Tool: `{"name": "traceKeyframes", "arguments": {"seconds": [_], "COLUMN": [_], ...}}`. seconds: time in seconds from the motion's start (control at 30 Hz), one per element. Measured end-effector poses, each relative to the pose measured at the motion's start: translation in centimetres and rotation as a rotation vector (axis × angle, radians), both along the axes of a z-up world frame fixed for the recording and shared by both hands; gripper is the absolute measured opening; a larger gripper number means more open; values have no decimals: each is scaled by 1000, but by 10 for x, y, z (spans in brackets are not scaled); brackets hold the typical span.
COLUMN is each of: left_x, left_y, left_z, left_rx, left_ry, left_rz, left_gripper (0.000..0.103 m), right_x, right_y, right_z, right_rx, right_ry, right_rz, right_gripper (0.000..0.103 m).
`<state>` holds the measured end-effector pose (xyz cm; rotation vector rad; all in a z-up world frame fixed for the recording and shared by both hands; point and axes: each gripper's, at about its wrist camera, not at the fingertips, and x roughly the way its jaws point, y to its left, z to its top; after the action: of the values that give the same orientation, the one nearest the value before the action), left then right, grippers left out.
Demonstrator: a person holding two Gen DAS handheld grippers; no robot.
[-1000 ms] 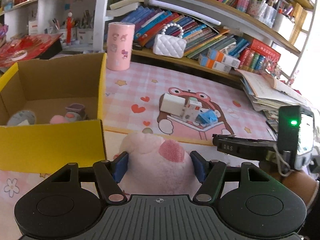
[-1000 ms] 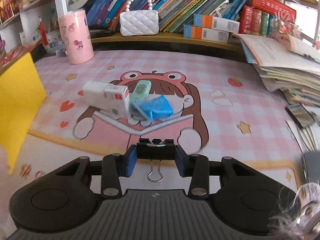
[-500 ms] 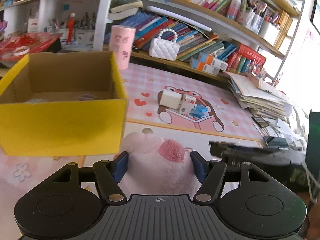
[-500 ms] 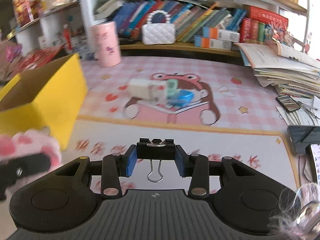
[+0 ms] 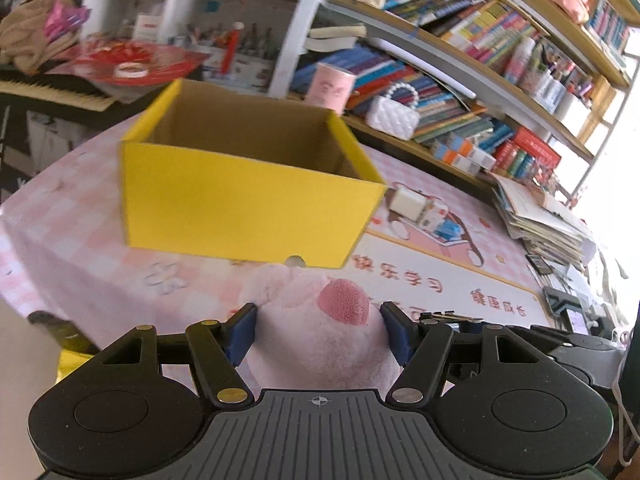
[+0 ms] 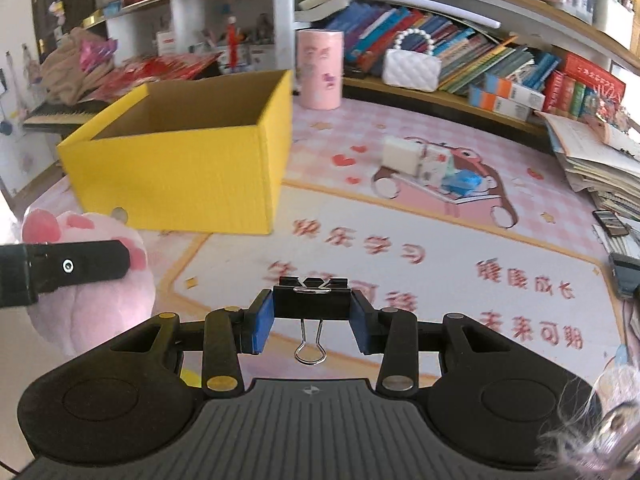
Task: Organize objects
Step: 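Carry the plush pig and binder clip with both tools to the yellow box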
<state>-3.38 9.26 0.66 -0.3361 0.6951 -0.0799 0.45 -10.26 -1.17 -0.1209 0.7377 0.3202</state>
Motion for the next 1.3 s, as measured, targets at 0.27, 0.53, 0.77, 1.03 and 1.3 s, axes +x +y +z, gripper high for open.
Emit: {"name": "traceKeyframes", "arguments": {"seconds": [0.27, 0.53, 0.77, 1.03, 1.3], "left_x": [-27, -42, -47, -49, -34], "left_y": [34, 59, 71, 80, 82], "left_z": [2, 3, 5, 12, 35], "left_rx": [2, 5, 9, 19, 70], "left_ry": [-10, -24, -44, -73, -158], "left_rz": [28, 55, 49, 51, 32], "left_gripper": [66, 66, 66, 66, 66], "right_x": [-26, -39, -46, -47, -39], "right_y": [36, 64, 79, 91, 99], "right_z": [0, 1, 4, 9, 30], "right_rx": [3, 11, 9, 3, -16], "right_ry": [-6, -17, -35, -55, -152], "right_rz": [33, 59, 68, 72, 115], "right_gripper": [38, 38, 38, 38, 38]}}
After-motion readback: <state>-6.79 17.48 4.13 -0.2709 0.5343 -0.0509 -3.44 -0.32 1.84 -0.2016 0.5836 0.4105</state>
